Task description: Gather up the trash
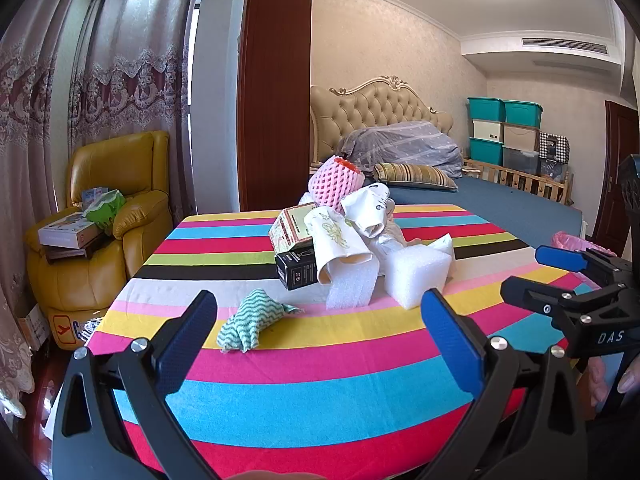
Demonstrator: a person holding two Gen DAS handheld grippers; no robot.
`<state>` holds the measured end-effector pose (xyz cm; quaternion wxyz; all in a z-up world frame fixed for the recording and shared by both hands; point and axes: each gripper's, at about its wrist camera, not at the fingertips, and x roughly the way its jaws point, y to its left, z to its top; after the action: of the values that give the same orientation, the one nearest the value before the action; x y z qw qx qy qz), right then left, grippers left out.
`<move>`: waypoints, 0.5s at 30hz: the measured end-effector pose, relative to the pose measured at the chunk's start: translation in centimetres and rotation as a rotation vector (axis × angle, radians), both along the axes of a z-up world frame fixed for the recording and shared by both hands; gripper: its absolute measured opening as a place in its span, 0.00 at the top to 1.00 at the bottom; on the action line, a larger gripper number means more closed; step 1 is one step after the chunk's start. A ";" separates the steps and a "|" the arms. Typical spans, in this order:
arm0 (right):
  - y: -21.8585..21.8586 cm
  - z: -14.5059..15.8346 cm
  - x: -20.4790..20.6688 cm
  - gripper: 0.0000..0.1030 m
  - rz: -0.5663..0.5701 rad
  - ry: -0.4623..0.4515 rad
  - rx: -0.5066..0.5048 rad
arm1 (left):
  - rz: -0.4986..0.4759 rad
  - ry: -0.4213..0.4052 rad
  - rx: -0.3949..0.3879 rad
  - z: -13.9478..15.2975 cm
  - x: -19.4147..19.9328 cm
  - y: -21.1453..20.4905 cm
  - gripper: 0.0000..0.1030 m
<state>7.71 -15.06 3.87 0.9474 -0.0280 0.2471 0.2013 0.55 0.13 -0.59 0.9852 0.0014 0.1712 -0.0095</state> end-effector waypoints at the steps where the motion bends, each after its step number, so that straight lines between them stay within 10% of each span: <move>1: 0.1 0.0 0.0 0.06 0.000 0.000 0.000 | 0.000 0.000 -0.001 0.0 0.0 0.0 0.04; 15: -0.1 0.0 0.1 0.06 0.001 0.003 0.003 | -0.002 0.006 -0.003 -0.1 0.0 0.0 0.04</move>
<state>7.78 -15.12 3.92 0.9470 -0.0265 0.2484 0.2021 0.57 0.09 -0.65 0.9847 -0.0001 0.1741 -0.0109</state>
